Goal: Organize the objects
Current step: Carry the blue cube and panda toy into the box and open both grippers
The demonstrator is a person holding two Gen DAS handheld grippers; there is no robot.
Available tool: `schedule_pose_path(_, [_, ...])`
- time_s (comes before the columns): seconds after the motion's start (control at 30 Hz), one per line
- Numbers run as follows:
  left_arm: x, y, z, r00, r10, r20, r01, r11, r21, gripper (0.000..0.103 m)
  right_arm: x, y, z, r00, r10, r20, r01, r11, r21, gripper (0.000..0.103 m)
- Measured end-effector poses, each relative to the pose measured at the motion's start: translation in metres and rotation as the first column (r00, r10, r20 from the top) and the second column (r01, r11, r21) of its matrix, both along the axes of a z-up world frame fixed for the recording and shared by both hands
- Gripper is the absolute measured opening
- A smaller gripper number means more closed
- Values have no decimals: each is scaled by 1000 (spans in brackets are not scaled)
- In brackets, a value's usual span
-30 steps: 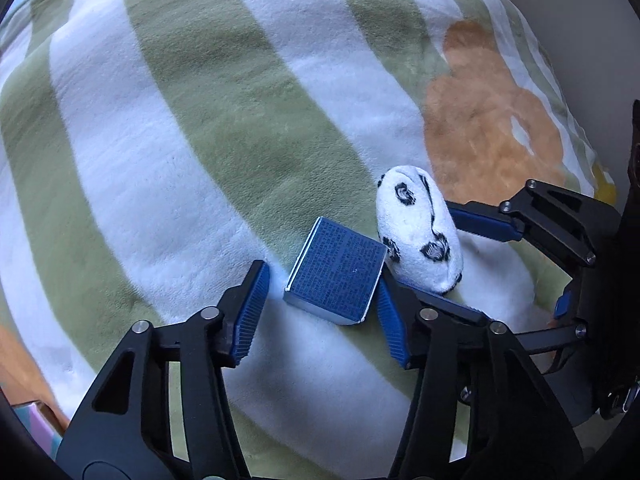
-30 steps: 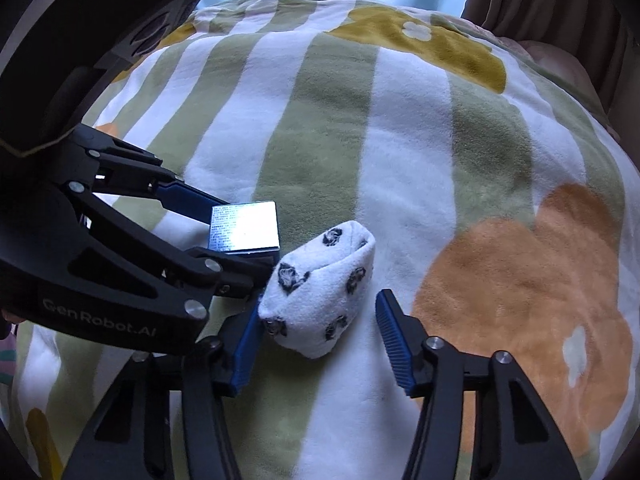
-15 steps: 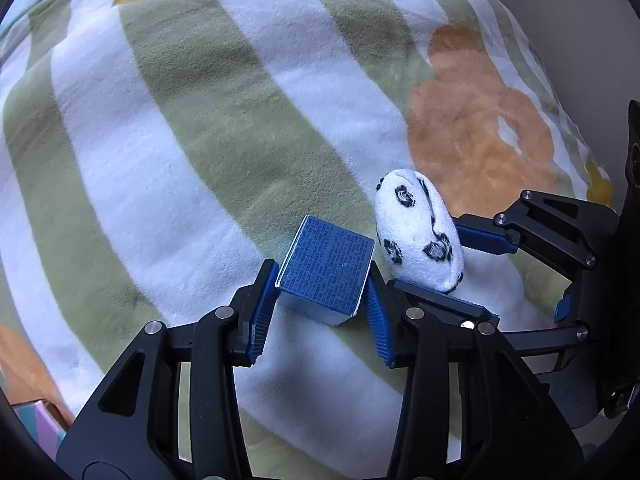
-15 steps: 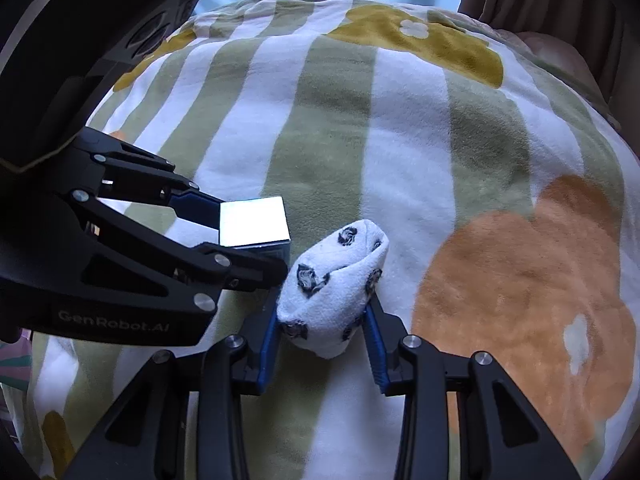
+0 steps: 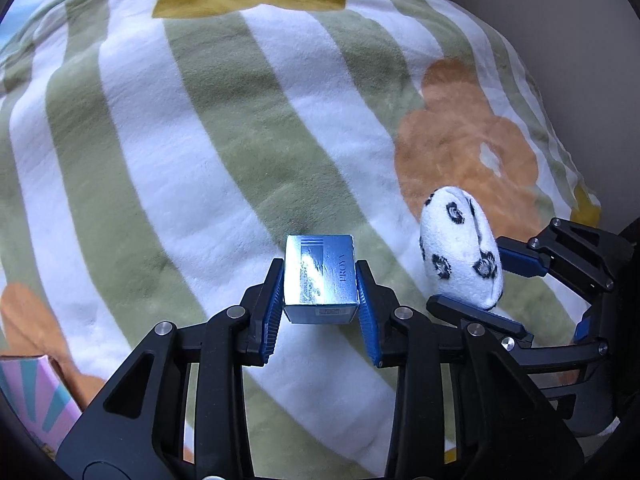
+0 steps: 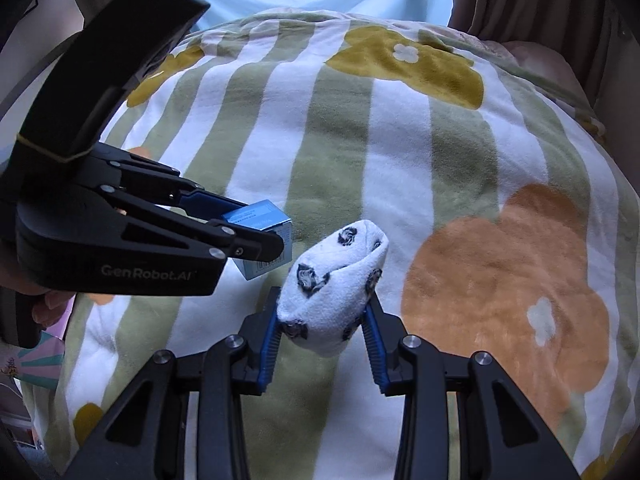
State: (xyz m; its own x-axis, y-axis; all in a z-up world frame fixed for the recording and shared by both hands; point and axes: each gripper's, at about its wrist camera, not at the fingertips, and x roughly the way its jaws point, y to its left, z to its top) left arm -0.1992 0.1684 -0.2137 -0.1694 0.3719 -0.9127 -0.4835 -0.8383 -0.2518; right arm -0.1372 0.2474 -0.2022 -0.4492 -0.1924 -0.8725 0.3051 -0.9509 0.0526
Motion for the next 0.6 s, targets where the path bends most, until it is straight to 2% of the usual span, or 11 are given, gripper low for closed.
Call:
schedule_pose_path(0.2, [31,-26,57,995,70,-71,-69,998,13,31,19,1,35,999,-42,-4,42,999,-16,35])
schedule_pose_path(0.37, [63,-50,111,982,143,-120,-143,990,6,31,34,-7,87,997,-76,-7,75,997,-33,35])
schedule_pose_path(0.6, [112,-100,168,939,316,-136,-318,948,3,31,55,-30,147,993,-113,21,114,993,-43,35])
